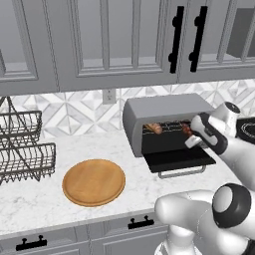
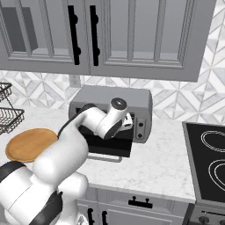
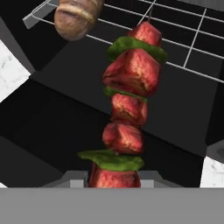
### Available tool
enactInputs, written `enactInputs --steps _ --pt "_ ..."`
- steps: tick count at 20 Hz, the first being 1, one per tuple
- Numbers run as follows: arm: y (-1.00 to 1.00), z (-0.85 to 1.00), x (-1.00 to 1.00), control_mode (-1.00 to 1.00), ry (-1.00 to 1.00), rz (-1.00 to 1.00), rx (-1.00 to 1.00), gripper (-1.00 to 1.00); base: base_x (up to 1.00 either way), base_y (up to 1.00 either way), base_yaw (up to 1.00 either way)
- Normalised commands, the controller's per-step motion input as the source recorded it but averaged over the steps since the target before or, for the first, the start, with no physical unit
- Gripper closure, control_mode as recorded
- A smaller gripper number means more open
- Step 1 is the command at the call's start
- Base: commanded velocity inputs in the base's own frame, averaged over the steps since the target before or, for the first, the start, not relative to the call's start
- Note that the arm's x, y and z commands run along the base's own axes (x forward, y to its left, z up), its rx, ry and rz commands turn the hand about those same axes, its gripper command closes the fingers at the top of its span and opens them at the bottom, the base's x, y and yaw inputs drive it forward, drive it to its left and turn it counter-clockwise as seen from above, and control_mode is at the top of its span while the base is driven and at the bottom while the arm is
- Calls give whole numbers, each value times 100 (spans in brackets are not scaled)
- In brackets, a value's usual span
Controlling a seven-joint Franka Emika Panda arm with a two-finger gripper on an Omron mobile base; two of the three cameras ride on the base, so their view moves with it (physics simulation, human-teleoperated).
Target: Pick up the kebab skewer and baguette bread, and place them inside the toaster oven. Close the toaster oven door and start by setting the timer.
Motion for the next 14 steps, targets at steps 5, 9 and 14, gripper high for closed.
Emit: enactInputs --steps 5,9,14 --pt "9 0 34 -100 0 0 0 100 0 0 0" --pt "2 0 29 -100 0 0 0 100 0 0 0" --pt "1 -11 25 -100 -1 0 0 100 0 0 0"
